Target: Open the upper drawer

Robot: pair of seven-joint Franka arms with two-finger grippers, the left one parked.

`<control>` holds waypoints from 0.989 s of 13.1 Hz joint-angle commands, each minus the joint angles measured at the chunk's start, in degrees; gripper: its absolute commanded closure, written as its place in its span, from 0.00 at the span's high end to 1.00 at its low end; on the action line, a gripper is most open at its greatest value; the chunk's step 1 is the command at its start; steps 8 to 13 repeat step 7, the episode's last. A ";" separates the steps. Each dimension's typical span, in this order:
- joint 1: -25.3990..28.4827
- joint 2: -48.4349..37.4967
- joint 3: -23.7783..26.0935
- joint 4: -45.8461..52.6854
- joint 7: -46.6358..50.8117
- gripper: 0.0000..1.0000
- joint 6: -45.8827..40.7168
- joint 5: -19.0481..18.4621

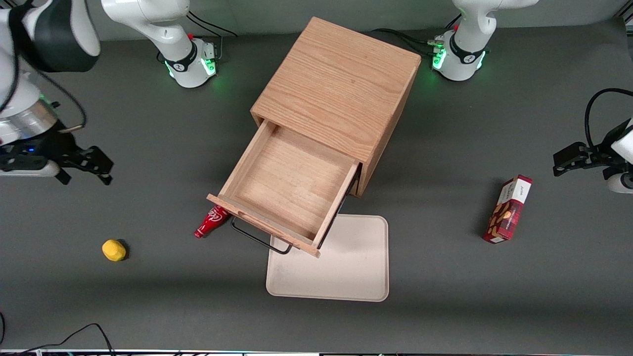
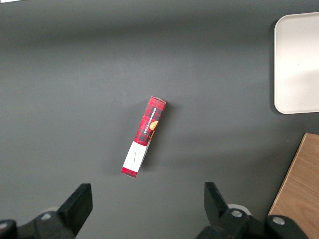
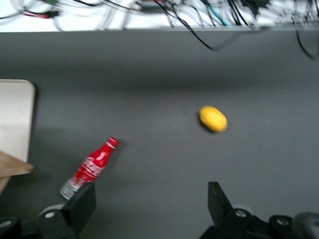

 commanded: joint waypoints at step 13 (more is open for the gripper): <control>0.76 2.36 -4.96 7.27 1.35 1.00 -11.88 8.51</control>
